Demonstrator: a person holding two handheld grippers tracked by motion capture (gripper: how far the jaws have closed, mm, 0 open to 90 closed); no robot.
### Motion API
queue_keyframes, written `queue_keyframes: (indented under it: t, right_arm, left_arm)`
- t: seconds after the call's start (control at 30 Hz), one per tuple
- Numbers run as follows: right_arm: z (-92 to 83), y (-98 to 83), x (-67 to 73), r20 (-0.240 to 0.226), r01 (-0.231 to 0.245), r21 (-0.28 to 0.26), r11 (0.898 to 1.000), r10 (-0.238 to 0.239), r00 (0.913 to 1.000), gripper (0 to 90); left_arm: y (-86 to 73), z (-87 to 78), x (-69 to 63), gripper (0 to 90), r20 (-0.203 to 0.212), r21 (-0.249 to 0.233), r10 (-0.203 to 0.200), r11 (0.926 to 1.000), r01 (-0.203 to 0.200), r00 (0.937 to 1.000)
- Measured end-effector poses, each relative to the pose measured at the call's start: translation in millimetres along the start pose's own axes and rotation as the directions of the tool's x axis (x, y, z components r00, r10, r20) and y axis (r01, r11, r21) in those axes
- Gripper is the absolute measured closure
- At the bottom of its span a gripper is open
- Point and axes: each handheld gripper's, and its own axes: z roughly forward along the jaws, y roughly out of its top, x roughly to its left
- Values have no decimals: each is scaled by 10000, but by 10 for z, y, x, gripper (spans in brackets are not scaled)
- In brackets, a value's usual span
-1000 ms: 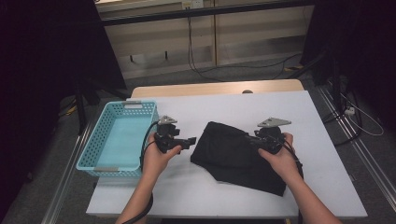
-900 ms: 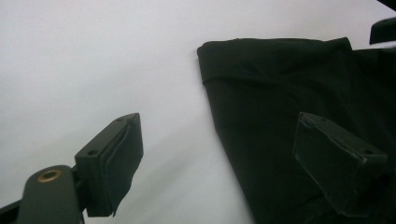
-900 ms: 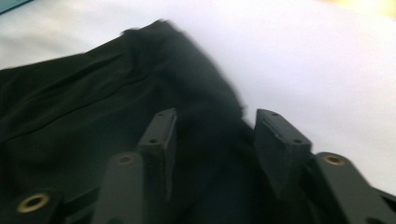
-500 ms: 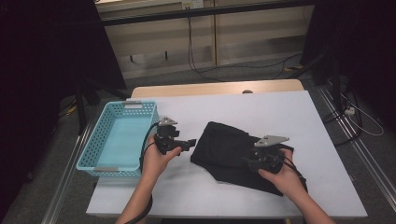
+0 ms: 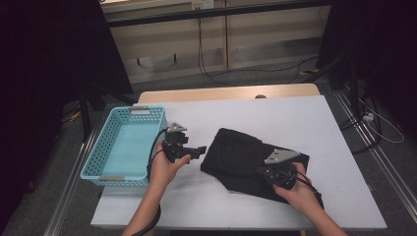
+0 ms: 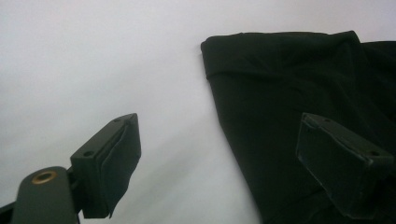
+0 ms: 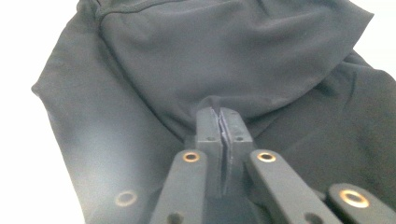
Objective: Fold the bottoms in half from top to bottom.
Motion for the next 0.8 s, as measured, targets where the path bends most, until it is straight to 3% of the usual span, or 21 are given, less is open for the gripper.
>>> queue_keyframes:
  t: [0.5, 0.8]
  right_arm:
    - [-239, 25, -63, -219, -54, -322, 9995, 47, 9997, 898]
    - [-486, -178, -170, 16, -412, -509, 9979, 413, 9991, 897]
  left_arm:
    - [11, -18, -20, 140, 77, -53, 17, 10000, -16, 10000]
    - [15, -26, -28, 139, 65, 0, 106, 9999, -106, 9999]
